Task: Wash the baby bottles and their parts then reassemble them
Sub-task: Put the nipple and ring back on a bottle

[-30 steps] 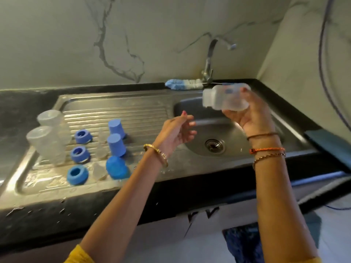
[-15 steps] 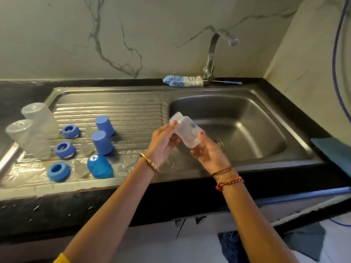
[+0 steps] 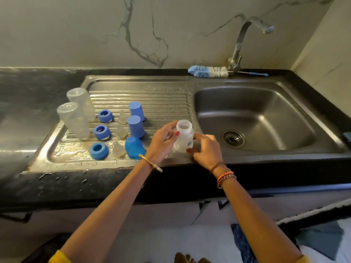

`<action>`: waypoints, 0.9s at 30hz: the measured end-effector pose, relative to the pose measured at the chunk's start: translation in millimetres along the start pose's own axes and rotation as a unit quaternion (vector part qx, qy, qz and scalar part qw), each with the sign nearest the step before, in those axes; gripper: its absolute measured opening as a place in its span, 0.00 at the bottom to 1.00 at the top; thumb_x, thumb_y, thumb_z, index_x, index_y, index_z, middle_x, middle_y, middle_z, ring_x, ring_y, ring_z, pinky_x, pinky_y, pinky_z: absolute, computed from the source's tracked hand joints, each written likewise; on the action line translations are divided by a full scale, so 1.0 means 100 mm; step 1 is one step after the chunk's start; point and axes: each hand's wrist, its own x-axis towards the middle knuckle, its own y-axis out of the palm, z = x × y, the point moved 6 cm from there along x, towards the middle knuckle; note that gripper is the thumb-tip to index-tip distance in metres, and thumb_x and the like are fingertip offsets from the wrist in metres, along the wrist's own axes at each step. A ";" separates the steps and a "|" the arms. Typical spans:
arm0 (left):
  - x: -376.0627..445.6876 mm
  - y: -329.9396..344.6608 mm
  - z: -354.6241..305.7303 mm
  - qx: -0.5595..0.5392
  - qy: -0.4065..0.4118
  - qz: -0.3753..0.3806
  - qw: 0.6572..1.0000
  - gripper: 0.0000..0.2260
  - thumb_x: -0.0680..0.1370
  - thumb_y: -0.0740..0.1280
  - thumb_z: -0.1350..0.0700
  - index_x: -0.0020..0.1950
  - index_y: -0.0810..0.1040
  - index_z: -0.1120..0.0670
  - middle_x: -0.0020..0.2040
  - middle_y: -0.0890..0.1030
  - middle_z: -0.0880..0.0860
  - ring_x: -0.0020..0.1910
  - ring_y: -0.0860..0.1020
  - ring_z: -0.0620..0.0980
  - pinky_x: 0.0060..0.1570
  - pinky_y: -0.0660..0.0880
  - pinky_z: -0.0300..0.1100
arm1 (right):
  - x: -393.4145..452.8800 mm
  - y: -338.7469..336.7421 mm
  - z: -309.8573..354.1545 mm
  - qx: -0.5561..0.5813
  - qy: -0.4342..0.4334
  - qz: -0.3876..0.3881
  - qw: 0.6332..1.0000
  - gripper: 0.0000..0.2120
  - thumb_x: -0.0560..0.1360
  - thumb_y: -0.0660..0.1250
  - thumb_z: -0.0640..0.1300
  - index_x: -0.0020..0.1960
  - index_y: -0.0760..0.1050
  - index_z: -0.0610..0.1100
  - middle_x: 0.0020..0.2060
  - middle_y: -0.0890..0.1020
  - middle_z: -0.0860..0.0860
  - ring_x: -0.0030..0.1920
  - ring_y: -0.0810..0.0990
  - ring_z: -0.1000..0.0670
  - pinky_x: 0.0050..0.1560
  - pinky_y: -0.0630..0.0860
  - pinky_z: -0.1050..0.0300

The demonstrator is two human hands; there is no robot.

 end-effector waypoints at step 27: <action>-0.68 -2.32 0.86 -0.083 -0.188 -0.312 0.927 0.08 0.80 0.58 0.60 0.45 0.75 0.55 0.38 0.76 0.48 0.35 0.72 0.45 0.37 0.70 0.36 | 0.10 1.34 2.35 -0.250 -0.206 0.115 0.939 0.16 0.76 0.62 0.46 0.63 0.72 0.46 0.59 0.76 0.43 0.62 0.69 0.41 0.61 0.65 0.51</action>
